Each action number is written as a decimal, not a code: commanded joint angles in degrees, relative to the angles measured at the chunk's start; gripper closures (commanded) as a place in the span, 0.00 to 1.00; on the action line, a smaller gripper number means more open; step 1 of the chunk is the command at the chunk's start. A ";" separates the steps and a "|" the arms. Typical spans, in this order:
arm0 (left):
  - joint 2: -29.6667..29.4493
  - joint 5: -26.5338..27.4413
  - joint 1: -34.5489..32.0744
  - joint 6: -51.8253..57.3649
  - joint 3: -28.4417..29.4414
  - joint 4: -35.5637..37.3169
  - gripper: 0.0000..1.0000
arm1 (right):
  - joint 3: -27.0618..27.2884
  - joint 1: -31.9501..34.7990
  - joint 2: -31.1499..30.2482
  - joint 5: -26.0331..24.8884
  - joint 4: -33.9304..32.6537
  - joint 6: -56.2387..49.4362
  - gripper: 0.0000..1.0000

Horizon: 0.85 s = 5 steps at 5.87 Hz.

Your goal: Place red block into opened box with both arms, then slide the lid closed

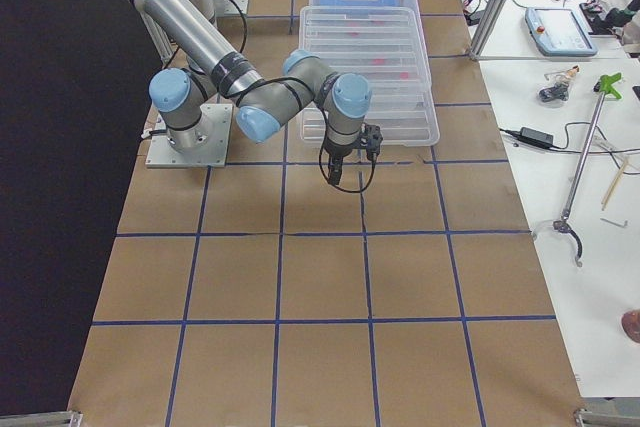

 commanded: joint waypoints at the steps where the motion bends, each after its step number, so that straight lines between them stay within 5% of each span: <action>1: 0.06 -0.03 0.13 0.02 0.09 0.02 0.02 | 1.07 0.65 -0.11 1.57 0.12 1.91 0.00; 5: 0.15 -0.03 0.13 0.02 0.09 0.02 0.02 | 1.16 6.78 -1.26 2.11 -0.05 7.35 0.00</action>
